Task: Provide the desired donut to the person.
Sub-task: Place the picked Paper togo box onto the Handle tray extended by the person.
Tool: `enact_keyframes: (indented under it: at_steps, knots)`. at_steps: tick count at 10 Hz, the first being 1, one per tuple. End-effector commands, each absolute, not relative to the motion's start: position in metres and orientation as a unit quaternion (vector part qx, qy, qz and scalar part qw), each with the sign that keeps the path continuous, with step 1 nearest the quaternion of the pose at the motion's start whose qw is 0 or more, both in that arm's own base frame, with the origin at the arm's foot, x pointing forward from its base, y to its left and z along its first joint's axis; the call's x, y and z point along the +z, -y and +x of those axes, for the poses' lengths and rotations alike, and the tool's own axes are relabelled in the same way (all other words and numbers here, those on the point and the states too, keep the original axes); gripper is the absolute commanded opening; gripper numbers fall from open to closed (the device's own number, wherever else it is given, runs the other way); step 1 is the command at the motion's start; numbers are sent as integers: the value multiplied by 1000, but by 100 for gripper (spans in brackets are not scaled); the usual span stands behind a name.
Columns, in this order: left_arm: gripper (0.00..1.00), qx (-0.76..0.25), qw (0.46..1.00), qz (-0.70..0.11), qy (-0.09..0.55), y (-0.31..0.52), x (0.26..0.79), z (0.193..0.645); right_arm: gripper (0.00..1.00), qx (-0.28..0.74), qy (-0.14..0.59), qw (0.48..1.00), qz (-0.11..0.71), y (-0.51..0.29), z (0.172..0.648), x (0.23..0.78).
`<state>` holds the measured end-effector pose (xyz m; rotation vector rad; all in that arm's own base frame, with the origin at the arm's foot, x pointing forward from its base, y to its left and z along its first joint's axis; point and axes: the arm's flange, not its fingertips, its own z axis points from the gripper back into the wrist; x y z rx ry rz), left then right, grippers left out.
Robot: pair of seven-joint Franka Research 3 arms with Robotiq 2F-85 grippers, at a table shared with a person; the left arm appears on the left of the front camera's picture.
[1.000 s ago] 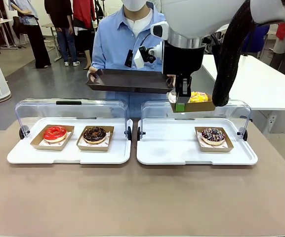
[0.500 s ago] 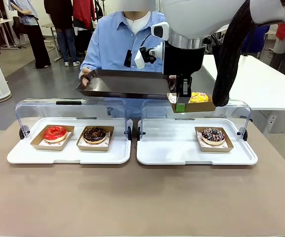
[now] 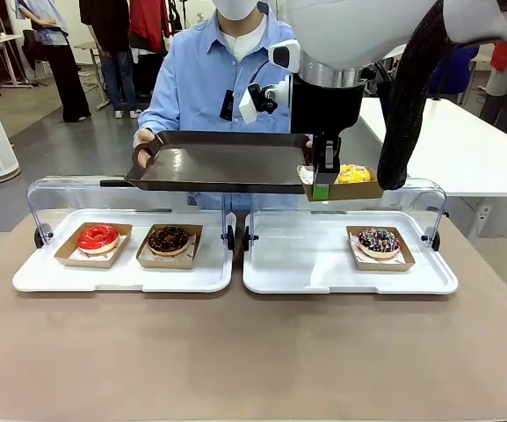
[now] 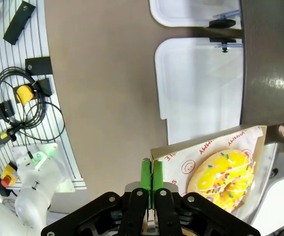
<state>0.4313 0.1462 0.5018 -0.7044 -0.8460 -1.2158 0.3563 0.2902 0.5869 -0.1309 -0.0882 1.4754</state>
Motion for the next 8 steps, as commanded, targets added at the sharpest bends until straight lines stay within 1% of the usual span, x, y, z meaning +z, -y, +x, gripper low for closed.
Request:
enact_keyframes:
  at_steps: [1,8]
  knots:
    - [100,-542,685,-309,377,-146,502,431,0,671,38,738,-61,-290,355,585]
    - [100,-542,685,-309,377,-146,502,431,0,671,38,738,-61,-290,355,585]
